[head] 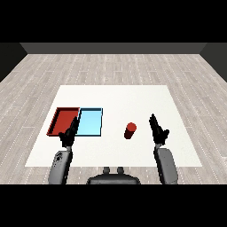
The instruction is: Pick the red can and put it in the red box
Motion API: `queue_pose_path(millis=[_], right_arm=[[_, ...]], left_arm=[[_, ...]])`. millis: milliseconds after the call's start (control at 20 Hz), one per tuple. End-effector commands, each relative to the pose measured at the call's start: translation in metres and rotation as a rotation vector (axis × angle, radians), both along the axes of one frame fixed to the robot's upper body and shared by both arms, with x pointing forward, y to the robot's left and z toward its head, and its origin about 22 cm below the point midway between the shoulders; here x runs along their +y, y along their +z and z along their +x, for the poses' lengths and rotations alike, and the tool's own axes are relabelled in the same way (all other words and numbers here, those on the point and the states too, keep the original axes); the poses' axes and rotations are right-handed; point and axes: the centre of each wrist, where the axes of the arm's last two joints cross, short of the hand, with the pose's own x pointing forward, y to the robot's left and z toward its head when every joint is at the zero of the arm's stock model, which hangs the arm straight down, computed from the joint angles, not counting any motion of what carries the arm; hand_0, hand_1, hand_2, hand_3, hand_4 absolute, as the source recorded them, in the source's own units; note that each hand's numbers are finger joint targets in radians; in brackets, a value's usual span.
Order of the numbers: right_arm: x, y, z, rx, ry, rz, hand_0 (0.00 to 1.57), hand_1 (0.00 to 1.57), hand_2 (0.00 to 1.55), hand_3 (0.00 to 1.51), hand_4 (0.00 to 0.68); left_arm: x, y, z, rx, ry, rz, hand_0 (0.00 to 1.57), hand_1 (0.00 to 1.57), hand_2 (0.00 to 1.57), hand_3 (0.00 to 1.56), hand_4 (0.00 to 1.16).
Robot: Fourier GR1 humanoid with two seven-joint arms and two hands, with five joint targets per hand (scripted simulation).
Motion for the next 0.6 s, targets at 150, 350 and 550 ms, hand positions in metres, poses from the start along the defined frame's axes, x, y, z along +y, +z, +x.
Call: queue_pose_path(millis=[150,350,550], right_arm=[[-0.065,-0.004,-0.031,0.022,0.037,0.002,0.0,0.0,0.0,0.0,0.0],[-0.073,0.018,-0.032,-0.293,0.114,0.048,0.0,0.0,0.0,0.0,0.0],[-0.104,0.006,-0.041,-0.322,0.132,0.079,0.0,0.0,0.0,0.0,0.0]], left_arm=[[-0.004,0.006,0.004,0.01,-0.004,-0.027,0.0,0.0,0.0,0.0,0.0],[-0.013,0.044,0.011,-0.4,-0.026,-0.072,0.0,0.0,0.0,0.0,0.0],[-0.014,0.025,0.015,-0.452,-0.018,-0.074,0.0,0.0,0.0,0.0,0.0]])
